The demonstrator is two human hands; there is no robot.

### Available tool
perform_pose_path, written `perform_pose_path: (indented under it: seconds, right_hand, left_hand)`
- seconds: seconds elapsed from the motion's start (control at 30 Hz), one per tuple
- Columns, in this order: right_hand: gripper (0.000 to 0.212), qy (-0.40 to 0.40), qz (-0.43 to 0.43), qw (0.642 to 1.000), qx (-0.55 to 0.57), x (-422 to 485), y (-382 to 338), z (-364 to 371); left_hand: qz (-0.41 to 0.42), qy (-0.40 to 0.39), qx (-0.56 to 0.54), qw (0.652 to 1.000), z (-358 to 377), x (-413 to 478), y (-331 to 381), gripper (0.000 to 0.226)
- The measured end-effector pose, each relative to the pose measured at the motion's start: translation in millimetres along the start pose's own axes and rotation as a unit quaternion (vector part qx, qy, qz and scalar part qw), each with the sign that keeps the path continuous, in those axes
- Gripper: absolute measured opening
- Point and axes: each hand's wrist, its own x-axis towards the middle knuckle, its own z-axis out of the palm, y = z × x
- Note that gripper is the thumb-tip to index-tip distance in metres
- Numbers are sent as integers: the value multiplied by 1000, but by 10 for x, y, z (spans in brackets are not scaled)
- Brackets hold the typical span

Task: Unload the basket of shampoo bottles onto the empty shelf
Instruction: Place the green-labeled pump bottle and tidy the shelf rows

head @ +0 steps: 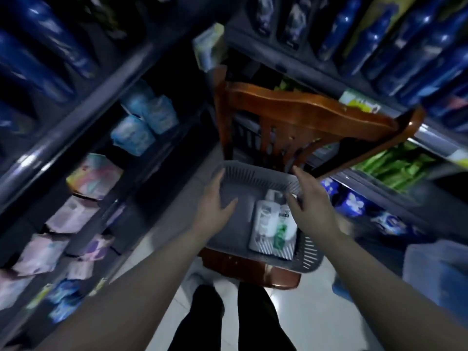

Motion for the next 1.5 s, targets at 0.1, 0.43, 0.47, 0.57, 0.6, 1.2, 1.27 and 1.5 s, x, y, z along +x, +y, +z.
perform_pose_path:
  seconds: [0.1, 0.43, 0.47, 0.57, 0.6, 1.2, 1.27, 1.5]
  right_hand:
    - [59, -8, 54, 999, 5, -79, 429, 268]
    - [79, -98, 195, 976, -1, -120, 1437, 1364]
    - [80, -107, 207, 972, -4, -102, 1505, 1465]
    - [83, -126, 254, 959, -20, -52, 1682, 1701]
    - [84, -128, 266, 955, -23, -43, 1727, 1758]
    - [101, -30, 366, 921, 131, 35, 1756, 2099]
    - [100, -16, 375, 912, 165, 28, 1767, 2124]
    - [54, -22, 448, 866, 219, 148, 1810, 2132]
  left_hand:
    - [-34, -61, 12, 998, 434, 214, -222, 83]
    - [-138, -226, -1, 964, 1955, 704, -929, 88]
    - [-147, -228, 4, 962, 2093, 728, -955, 90]
    - [-179, -209, 35, 961, 2438, 784, -982, 97]
    - [-189, -196, 51, 961, 2520, 797, -991, 100]
    - [-140, -117, 246, 952, 2393, 941, -1399, 122]
    - [-146, -123, 241, 952, 2384, 966, -1441, 123]
    - [-150, -167, 177, 958, 2133, 1114, -1592, 120]
